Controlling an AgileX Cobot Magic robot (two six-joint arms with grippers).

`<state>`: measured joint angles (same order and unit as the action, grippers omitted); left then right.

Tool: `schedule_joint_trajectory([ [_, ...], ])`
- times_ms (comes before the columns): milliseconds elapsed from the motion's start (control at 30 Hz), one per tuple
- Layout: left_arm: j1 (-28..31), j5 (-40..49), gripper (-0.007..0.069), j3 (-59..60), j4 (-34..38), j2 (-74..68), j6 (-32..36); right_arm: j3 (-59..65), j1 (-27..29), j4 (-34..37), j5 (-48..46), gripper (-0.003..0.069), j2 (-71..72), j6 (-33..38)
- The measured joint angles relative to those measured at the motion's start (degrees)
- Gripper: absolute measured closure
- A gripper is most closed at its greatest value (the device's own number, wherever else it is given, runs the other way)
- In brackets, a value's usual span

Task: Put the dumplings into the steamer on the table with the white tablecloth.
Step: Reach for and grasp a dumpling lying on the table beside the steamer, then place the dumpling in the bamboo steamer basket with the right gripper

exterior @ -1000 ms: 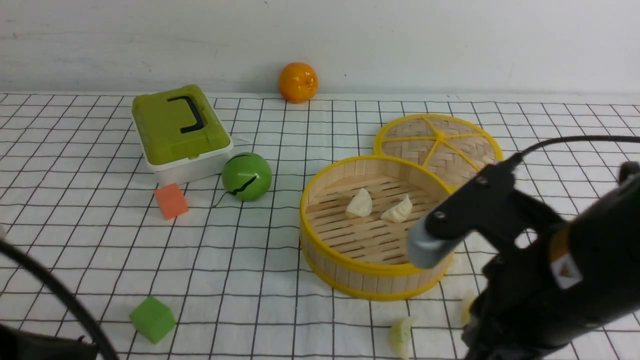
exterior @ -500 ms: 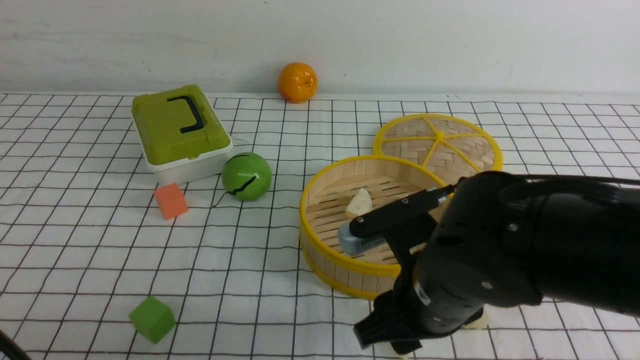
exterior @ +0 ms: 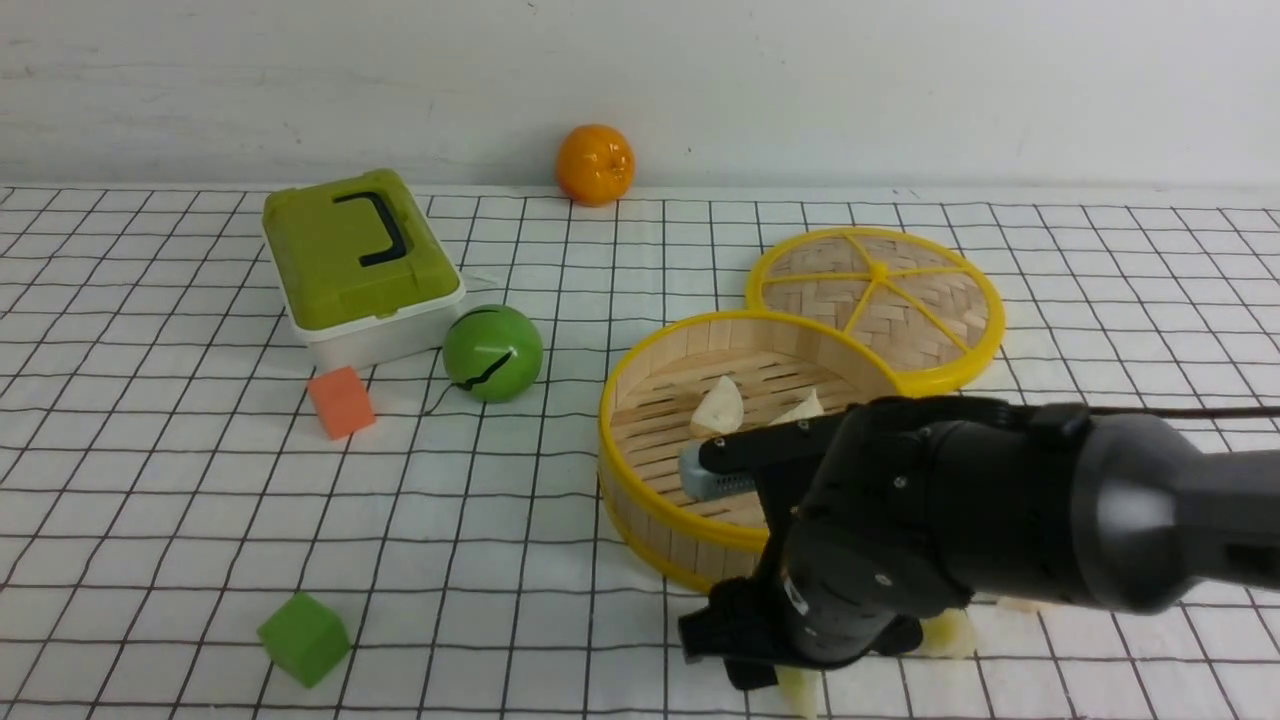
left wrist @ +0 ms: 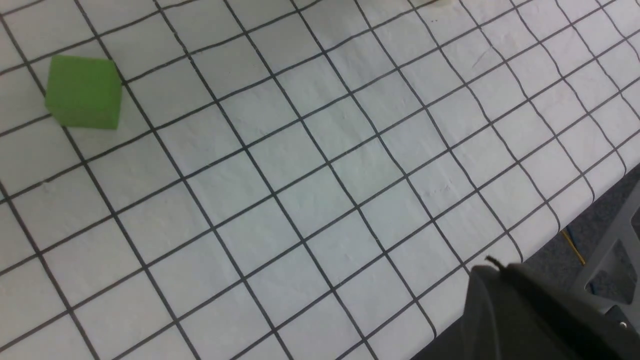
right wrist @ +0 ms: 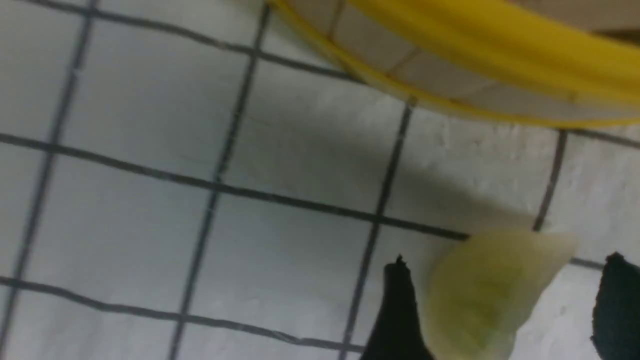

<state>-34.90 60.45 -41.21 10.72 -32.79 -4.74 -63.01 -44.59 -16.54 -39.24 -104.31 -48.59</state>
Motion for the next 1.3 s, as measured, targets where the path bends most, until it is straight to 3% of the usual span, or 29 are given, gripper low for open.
schedule_joint_trajectory([
  [300,0.0,-1.4,0.0637,1.9,0.1,0.0,0.4,0.0,0.0,0.1,-0.8,0.0382,-2.0,0.0],
  [333,0.0,-1.6,0.0637,2.4,0.2,0.0,0.4,0.0,0.0,0.1,-0.7,0.0454,-2.0,0.8],
  [367,0.0,-1.6,0.0637,2.6,0.3,0.0,0.4,0.0,0.0,0.4,-0.7,0.0468,-2.0,2.0],
  [533,0.0,-1.8,0.0636,2.9,0.3,0.0,0.4,-1.0,0.0,5.3,-3.6,0.0462,3.5,10.9],
  [733,0.0,-2.2,0.0636,2.9,-0.2,0.0,0.9,-13.1,2.1,6.1,-6.2,0.0462,10.9,18.7],
  [967,0.0,-2.6,0.0632,2.9,-0.7,0.0,0.9,-20.6,5.9,5.8,-7.9,0.0462,3.9,21.1],
  [1300,0.0,-2.6,0.0624,2.9,-1.7,0.0,0.9,-27.5,6.4,2.7,-2.4,0.0454,-13.6,21.5],
])
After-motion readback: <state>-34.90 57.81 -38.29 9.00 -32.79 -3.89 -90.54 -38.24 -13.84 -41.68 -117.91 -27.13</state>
